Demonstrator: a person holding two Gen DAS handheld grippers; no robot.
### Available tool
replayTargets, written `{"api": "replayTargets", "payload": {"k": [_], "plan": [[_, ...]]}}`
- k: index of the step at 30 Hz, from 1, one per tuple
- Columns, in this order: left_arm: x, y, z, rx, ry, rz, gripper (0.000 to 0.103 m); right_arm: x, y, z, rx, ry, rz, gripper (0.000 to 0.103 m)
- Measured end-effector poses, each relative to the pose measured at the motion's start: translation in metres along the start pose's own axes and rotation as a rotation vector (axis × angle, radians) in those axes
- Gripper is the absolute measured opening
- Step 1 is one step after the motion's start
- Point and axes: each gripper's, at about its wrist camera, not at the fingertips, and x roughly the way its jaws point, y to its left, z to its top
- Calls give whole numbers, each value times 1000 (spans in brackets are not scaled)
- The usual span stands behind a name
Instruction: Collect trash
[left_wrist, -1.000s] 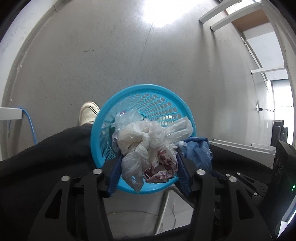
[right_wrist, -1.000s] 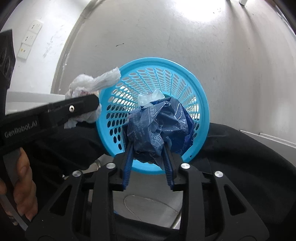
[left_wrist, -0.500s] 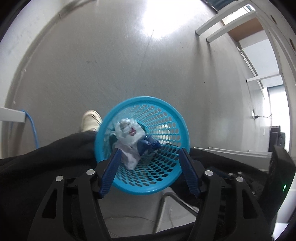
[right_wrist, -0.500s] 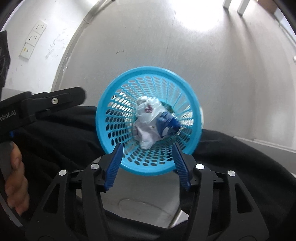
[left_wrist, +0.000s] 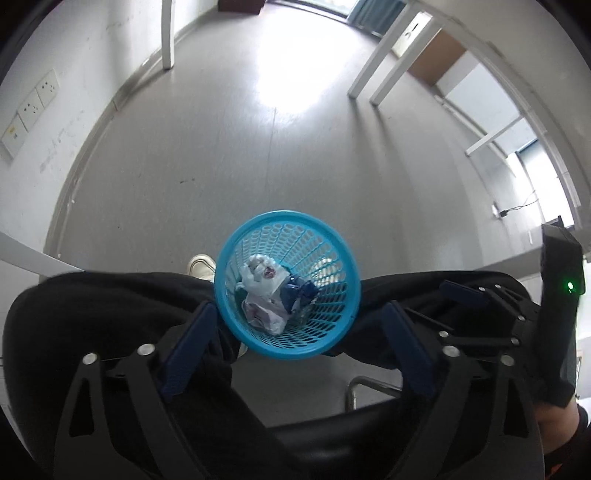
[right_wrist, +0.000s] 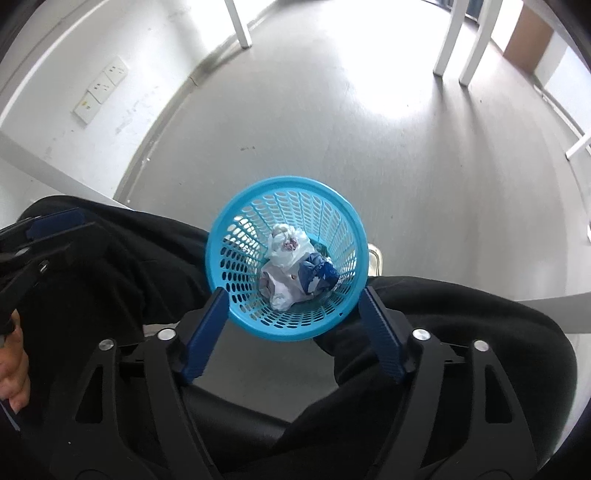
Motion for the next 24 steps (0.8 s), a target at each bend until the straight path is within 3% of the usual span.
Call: {"api": "replayTargets", "payload": {"k": [10, 24], "plan": [[-32, -7, -41, 53, -48, 51, 97, -57, 7, -34, -26, -107, 18, 94], [-32, -16, -46, 123, -47, 56, 97, -62, 5, -43, -7, -115, 55, 94]]}}
